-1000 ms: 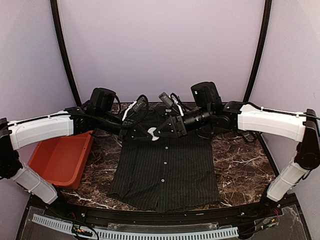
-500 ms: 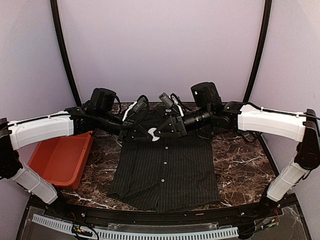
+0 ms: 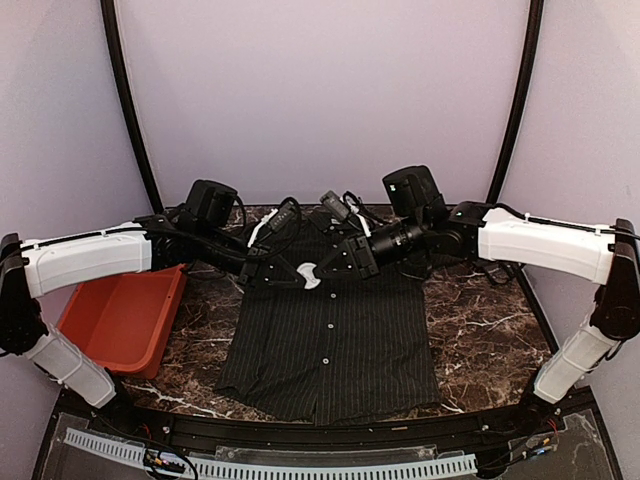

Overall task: Pin the brooch onto the clothing
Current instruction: Pass from the left arm to the right

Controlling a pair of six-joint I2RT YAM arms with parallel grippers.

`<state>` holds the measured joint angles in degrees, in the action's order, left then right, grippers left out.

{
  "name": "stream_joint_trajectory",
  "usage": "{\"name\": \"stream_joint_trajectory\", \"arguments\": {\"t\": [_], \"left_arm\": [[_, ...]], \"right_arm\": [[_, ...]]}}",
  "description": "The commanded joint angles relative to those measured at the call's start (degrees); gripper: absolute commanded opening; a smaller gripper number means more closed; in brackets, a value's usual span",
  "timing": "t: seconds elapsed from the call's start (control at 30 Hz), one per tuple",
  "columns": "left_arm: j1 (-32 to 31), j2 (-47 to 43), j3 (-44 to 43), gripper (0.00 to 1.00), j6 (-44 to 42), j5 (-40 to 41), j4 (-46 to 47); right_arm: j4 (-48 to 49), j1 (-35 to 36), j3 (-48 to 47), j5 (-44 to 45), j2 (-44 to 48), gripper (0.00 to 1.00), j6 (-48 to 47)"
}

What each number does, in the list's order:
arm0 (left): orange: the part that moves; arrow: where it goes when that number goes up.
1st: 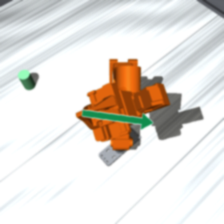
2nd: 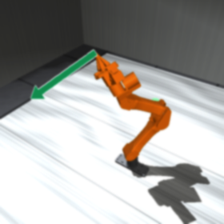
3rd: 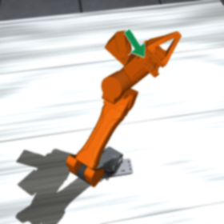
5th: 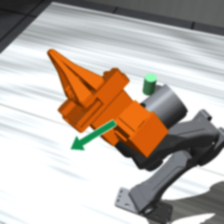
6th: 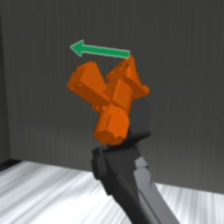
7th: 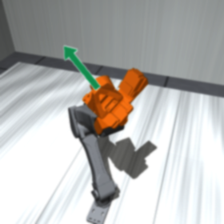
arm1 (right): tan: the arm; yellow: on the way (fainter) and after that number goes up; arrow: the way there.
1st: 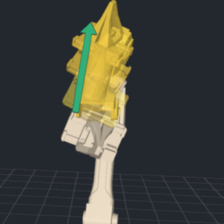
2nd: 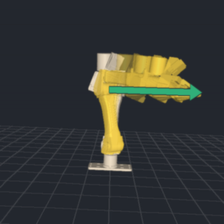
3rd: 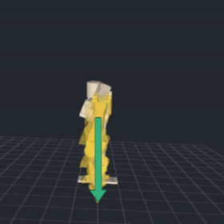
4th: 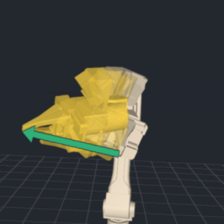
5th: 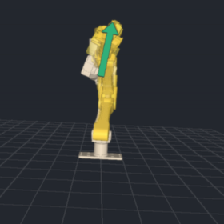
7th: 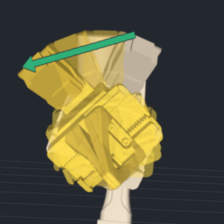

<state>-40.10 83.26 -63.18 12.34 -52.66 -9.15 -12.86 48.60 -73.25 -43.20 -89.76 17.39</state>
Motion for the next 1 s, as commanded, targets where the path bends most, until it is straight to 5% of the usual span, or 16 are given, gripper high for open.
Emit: {"name": "stream_joint_trajectory", "arguments": {"t": [0.0, 0.97], "left_arm": [[0.0, 0.5, -0.6, 0.01, -0.7, 0.0, -2.3], [0.0, 0.3, -0.6, 0.01, -0.2, -0.8, -1.9]], "right_arm": [[-2.6, -0.3, -2.0, -0.5, 0.0, 0.14, -1.8], [-3.4, -0.2, -4.7, -0.2, -3.0, 0.09, -2.1]]}}
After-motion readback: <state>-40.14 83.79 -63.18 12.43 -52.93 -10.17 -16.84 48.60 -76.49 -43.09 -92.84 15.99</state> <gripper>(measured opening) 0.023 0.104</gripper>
